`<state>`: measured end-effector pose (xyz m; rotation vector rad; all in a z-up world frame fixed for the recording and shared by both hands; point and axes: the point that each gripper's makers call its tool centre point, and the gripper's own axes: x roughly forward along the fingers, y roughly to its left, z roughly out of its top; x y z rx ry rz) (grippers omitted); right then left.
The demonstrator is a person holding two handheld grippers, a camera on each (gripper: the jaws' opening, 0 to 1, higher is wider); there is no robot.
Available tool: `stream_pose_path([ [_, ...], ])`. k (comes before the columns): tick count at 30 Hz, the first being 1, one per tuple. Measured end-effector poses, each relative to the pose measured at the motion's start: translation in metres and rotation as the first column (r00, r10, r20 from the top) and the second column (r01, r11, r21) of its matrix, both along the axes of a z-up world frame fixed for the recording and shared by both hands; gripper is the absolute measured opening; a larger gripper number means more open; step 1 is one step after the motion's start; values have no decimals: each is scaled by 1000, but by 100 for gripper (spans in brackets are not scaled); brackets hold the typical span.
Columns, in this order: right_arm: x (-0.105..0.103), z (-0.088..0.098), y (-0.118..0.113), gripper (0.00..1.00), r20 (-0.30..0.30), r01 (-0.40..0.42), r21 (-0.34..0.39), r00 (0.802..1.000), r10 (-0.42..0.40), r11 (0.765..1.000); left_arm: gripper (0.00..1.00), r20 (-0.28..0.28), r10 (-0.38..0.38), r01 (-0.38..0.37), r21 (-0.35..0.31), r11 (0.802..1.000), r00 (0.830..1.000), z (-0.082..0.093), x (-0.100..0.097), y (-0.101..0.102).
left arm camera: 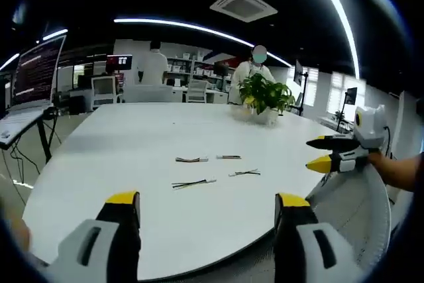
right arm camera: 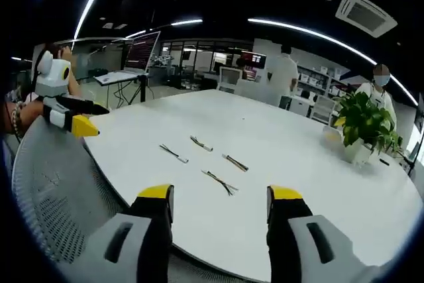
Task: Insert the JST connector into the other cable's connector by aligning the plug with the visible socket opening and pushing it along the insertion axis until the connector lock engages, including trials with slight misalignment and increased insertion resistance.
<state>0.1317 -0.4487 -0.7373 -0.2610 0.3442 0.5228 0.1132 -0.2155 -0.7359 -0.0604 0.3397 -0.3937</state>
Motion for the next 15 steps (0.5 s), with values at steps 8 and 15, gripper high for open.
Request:
stream_pose_path([
  [8, 0, -8, 1, 56, -55, -9, -17, 998, 8, 1000, 80, -47, -23, 22, -7, 1000, 999, -6, 2, -2],
  [15, -1, -12, 1, 56, -78, -14, -17, 997, 12, 1000, 71, -90, -25, 27, 21, 999, 996, -14, -3, -2],
])
